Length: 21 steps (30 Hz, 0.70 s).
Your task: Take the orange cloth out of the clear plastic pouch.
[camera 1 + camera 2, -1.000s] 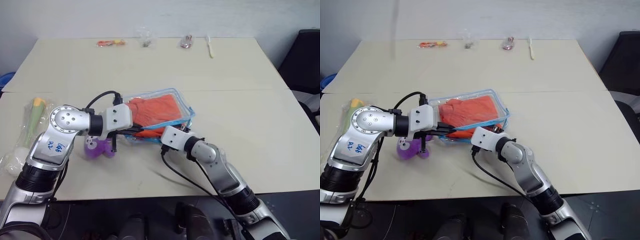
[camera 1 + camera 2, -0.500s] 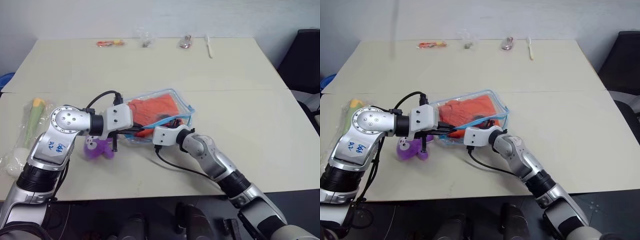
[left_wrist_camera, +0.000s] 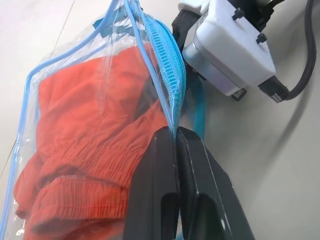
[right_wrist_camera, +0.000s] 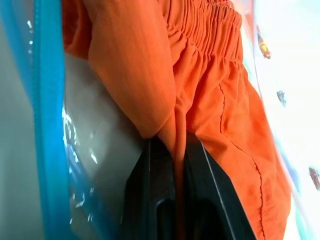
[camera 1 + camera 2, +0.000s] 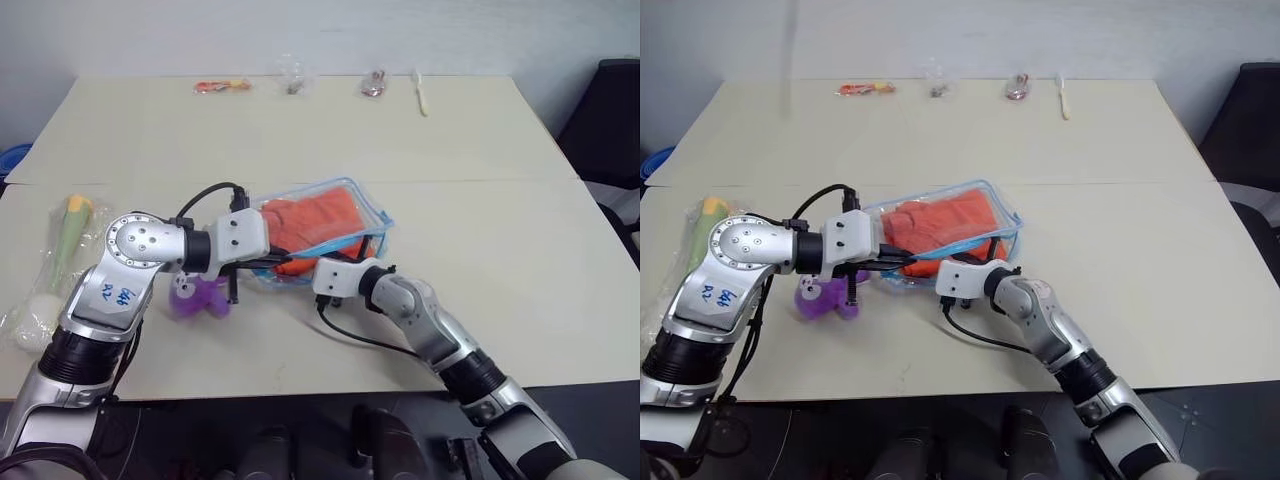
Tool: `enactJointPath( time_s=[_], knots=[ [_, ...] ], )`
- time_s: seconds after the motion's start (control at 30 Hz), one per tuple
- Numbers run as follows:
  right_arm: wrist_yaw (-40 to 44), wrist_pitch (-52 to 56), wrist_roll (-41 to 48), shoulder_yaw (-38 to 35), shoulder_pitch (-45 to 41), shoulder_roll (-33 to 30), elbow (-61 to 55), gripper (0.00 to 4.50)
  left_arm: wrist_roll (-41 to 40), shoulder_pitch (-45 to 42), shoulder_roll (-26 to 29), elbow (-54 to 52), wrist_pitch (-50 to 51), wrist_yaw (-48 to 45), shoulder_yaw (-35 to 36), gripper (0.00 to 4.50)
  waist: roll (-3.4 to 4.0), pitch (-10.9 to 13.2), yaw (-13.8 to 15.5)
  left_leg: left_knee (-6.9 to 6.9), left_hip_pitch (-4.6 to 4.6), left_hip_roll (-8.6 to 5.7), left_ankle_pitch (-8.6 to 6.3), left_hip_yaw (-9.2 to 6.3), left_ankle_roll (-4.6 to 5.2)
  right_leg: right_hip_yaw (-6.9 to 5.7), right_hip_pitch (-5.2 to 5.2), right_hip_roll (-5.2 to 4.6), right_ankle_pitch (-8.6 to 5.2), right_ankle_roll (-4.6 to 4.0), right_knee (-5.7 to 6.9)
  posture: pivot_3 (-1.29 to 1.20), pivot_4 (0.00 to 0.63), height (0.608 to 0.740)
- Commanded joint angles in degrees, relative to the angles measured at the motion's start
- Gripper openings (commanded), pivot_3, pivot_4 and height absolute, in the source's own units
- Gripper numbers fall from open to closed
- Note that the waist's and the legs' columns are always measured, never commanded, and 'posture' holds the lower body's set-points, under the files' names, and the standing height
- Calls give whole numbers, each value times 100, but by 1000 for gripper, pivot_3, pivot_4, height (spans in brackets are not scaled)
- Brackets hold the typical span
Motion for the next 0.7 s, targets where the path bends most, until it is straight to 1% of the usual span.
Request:
enactJointPath(
  time_s=[0.03, 0.1, 0.3, 0.4, 0.5, 0.63, 0.7],
  knots=[
    [371, 84, 168, -114, 230, -158, -735, 24, 146, -9, -66, 72, -119, 140, -61, 0, 0, 0, 3, 0, -1, -1, 0, 0, 0, 0, 0, 1, 0, 0, -1, 0, 150, 740],
    [714, 131, 347, -161, 438, -330, -1304, 24, 242, -55, -164, 174, -128, 239, -122, 0, 0, 0, 13, 0, -2, -2, 0, -1, 0, -1, 0, 1, 0, 0, -1, 0, 150, 740],
    [1567, 254, 746, -509, 1152, -1168, -2717, 24, 485, -204, -425, 507, -249, 408, -284, 0, 2, 1, 24, 0, -4, -9, 0, -2, 1, -2, 0, 2, 0, 1, -6, 0, 150, 740],
    [1798, 342, 961, -852, 1380, -1513, -3267, 24, 605, -302, -562, 749, -385, 466, -361, 0, 2, 1, 32, 1, -3, -10, 0, 0, 0, -2, 0, 2, 0, 1, -5, 0, 150, 740],
    [1998, 558, 1238, -1173, 1561, -1708, -3760, 24, 680, -381, -658, 953, -517, 493, -414, 0, 2, 1, 29, 1, -1, -10, 0, 2, 1, -2, 0, 3, 0, 1, -3, 0, 150, 740],
    [2513, 1010, 1995, -1866, 2142, -2126, -4853, 24, 763, -502, -857, 1264, -703, 540, -478, 0, 1, 1, 110, 1, -3, -12, -1, 1, 1, -3, -1, 3, 0, 1, -5, 0, 150, 740],
    [2609, 1185, 2215, -2030, 2306, -2256, -5117, 24, 781, -529, -912, 1347, -765, 547, -489, 0, 1, 1, 145, 1, -2, -13, -1, 3, 2, -2, 0, 3, 1, 2, -6, 0, 150, 740]
  ],
)
